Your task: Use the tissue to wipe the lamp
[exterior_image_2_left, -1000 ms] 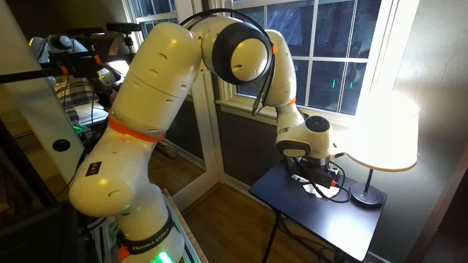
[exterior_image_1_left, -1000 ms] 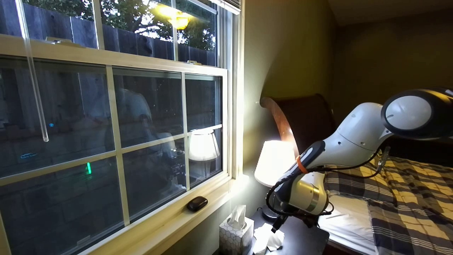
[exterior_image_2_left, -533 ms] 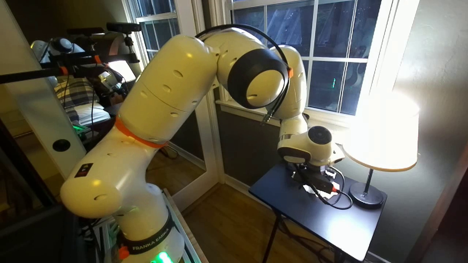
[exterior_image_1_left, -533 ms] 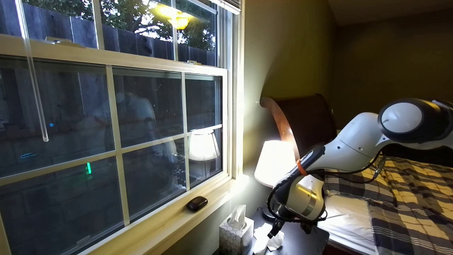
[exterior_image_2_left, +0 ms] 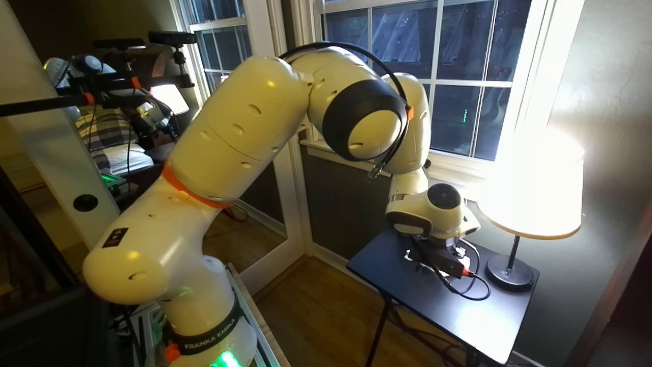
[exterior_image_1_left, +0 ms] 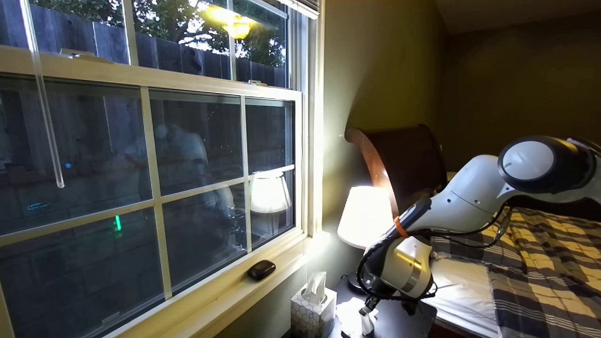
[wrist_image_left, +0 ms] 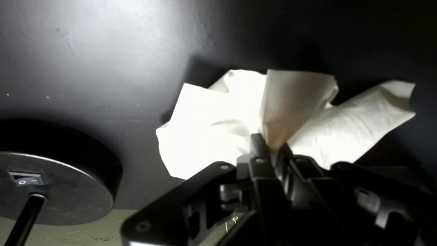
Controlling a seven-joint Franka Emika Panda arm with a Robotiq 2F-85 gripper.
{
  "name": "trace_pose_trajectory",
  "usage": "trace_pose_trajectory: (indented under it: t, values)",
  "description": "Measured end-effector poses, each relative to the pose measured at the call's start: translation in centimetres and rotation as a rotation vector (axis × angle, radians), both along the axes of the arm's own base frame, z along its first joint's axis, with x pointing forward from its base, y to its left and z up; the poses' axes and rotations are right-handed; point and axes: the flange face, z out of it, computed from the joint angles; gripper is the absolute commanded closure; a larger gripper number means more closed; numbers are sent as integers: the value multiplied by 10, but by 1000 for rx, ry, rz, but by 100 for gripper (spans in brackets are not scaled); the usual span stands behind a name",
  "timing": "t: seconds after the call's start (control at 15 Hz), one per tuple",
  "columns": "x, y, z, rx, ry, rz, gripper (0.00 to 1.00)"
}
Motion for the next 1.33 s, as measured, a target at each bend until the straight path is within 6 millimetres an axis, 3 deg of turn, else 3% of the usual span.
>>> trace_pose_trajectory:
  t: [0.4, 0.6, 0.8, 1.2, 1.33]
  values:
    - [-13, -1, 3, -84, 9, -131, 100]
    - [-19, 20, 34, -100, -22, -224, 100]
    - [-21, 38, 82, -115, -95, -293, 100]
    - [-42, 32, 142, -153, -177, -457, 100]
    - [-39, 35, 161, -143, -218, -473, 100]
